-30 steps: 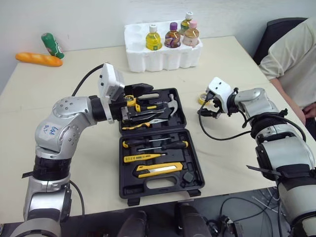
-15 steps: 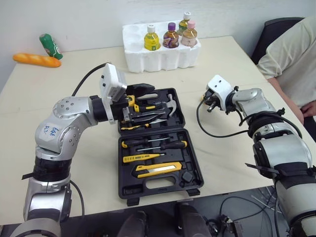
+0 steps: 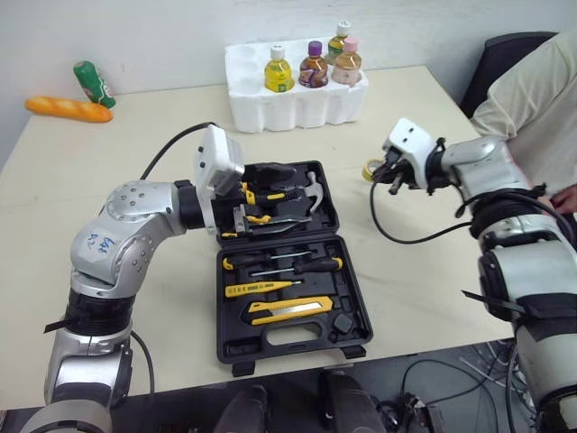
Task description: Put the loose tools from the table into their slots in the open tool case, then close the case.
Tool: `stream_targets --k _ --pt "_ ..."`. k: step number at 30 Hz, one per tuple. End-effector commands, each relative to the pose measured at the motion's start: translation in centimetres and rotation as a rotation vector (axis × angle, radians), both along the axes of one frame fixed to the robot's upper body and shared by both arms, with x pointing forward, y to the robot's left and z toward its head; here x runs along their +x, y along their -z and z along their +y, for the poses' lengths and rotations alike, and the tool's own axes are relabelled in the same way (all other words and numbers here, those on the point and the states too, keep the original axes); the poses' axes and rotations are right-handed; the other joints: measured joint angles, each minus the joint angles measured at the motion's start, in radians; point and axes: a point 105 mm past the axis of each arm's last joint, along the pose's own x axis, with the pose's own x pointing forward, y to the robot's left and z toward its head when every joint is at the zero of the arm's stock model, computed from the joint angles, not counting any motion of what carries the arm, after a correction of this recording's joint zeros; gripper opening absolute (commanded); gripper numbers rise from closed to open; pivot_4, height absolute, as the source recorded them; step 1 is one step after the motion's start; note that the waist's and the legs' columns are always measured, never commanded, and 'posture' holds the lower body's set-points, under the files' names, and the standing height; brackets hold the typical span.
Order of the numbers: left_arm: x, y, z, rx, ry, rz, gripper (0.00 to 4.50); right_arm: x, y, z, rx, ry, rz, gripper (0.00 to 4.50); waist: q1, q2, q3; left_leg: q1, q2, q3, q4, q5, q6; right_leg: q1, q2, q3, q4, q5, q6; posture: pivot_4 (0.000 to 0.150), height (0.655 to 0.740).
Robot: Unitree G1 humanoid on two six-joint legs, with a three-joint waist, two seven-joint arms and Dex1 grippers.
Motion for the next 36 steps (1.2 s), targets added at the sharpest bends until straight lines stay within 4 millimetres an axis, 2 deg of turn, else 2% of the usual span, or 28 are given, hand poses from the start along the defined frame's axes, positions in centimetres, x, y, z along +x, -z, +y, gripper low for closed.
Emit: stream_targets --k 1,4,7,10,13,18,21,26,28,31,36 --pt "-2.1 -0.2 -0.6 0.023 0.115 -0.013 4.5 -4.7 -0.7 -0.7 0.035 -0.11 0.049 0.05 0.015 0.0 0.0 -0.001 0.0 -0.001 0.0 0.0 0.0 0.0 0.0 -0.001 0.0 0.0 0.0 0.15 0.7374" --pt "-2.8 0.2 -0.7 0.042 0.167 0.005 4.5 -8.8 0.4 -1.5 0.02 -0.126 0.099 0.05 0.03 0.0 0.0 -0.002 -0.001 -0.001 0.002 0.0 0.0 0.0 -0.001 0.0 0.0 0.0 0.0 0.15 0.7374" --pt "-3.2 0.8 -0.3 0.078 0.202 0.029 4.5 -13.0 1.8 -3.2 -0.042 -0.105 0.155 0.05 0.039 0.0 0.0 -0.002 -0.002 -0.001 0.006 0.0 0.0 0.0 -0.001 0.0 0.0 0.0 0.0 0.15 0.7374" --pt "-3.8 1.8 0.4 0.13 0.24 0.054 4.5 -15.9 2.7 -4.7 -0.091 -0.052 0.183 0.05 0.046 0.0 0.0 0.0 -0.001 0.001 0.007 -0.001 0.001 0.001 0.0 0.001 0.001 0.0 0.0 0.15 0.7374" --pt "-4.0 2.3 1.0 0.165 0.254 0.066 4.5 -17.9 4.0 -6.1 -0.153 -0.013 0.205 0.05 0.05 0.0 0.0 0.002 0.0 0.002 0.007 -0.001 0.001 0.002 0.0 0.002 0.002 0.0 -0.001 0.15 0.7374" --pt "-4.4 3.1 2.1 0.201 0.267 0.086 4.5 -19.1 5.9 -7.7 -0.161 0.061 0.198 0.05 0.051 0.0 0.0 0.004 -0.001 0.002 0.007 -0.001 0.002 0.006 0.0 0.002 0.0 0.0 -0.001 0.15 0.7374" --pt "-4.4 3.7 2.7 0.208 0.264 0.084 4.5 -19.0 7.3 -8.6 -0.164 0.101 0.182 0.05 0.052 0.0 0.0 0.006 0.0 0.001 0.006 -0.001 0.002 0.008 0.0 0.002 -0.001 0.0 -0.001 0.15 0.7374" --pt "-4.0 4.6 3.3 0.197 0.261 0.076 4.5 -18.9 8.5 -9.4 -0.161 0.123 0.176 0.05 0.052 0.0 0.0 0.006 -0.001 0.001 0.007 -0.001 0.002 0.009 0.0 0.001 -0.002 0.0 -0.001 0.15 0.7374" --pt "-4.0 5.0 3.5 0.202 0.265 0.069 4.5 -18.8 8.3 -9.6 -0.165 0.127 0.179 0.8 0.052 0.0 0.0 0.007 0.0 0.001 0.006 -0.001 0.002 0.01 0.0 0.001 -0.003 0.0 -0.001 0.15 0.7374" --pt "-4.0 5.3 3.7 0.21 0.276 0.05 4.5 -19.4 6.8 -8.7 -0.171 0.061 0.226 1.96 0.051 0.0 0.0 0.007 0.0 0.001 0.006 -0.001 0.002 0.01 0.0 0.001 -0.003 0.0 -0.001 0.15 0.7374" --pt "-4.1 5.2 3.4 0.19 0.283 0.028 4.5 -20.5 5.5 -7.5 -0.265 -0.064 0.358 4.37 0.051 0.0 0.0 0.007 0.0 -0.001 0.006 -0.002 0.003 0.012 0.0 0.0 -0.004 0.0 -0.001 0.15 0.7374"
